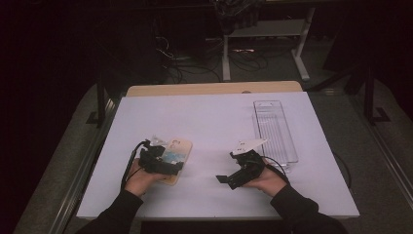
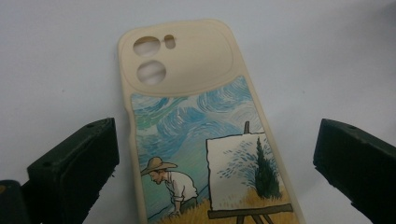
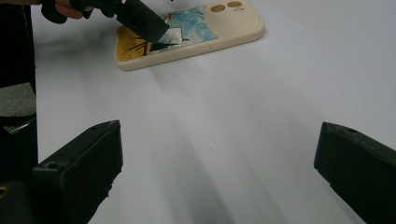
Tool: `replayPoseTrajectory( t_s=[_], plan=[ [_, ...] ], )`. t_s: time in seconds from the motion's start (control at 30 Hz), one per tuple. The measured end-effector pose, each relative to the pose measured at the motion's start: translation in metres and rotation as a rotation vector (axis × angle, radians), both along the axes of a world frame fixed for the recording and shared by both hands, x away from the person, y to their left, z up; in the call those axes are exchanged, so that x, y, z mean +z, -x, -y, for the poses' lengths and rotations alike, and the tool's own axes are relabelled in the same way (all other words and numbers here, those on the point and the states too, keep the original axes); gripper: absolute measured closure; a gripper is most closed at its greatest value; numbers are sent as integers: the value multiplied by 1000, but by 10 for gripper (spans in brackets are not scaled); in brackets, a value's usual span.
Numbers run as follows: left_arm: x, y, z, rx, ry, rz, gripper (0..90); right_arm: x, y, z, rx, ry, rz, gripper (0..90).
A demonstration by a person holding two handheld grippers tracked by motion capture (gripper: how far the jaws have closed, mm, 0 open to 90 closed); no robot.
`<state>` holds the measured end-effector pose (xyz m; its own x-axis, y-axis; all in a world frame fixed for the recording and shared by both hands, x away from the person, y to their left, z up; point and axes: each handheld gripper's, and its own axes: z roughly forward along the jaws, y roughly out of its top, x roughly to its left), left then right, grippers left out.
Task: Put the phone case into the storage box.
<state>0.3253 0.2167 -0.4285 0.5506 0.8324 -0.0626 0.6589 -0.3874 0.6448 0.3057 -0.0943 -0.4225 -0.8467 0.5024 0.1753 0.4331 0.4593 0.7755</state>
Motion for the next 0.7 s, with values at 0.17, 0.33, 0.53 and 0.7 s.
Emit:
replayPoseTrajectory(
  t_s=[0.17, 0.33, 0.53, 0.7],
  plan=[
    [-4, 0, 2, 4, -13, -11, 0, 0, 0, 0, 0, 1, -3, 7],
    [-9, -1, 4, 13, -35, -24, 0, 0, 0, -1, 1, 3, -7, 7],
    [-15, -1, 8, 10, -68, -31, 0, -1, 0, -1, 5, 5, -7, 7],
    [-16, 0, 9, 19, -70, -30, 0, -1, 0, -1, 1, 5, -10, 7]
  ],
)
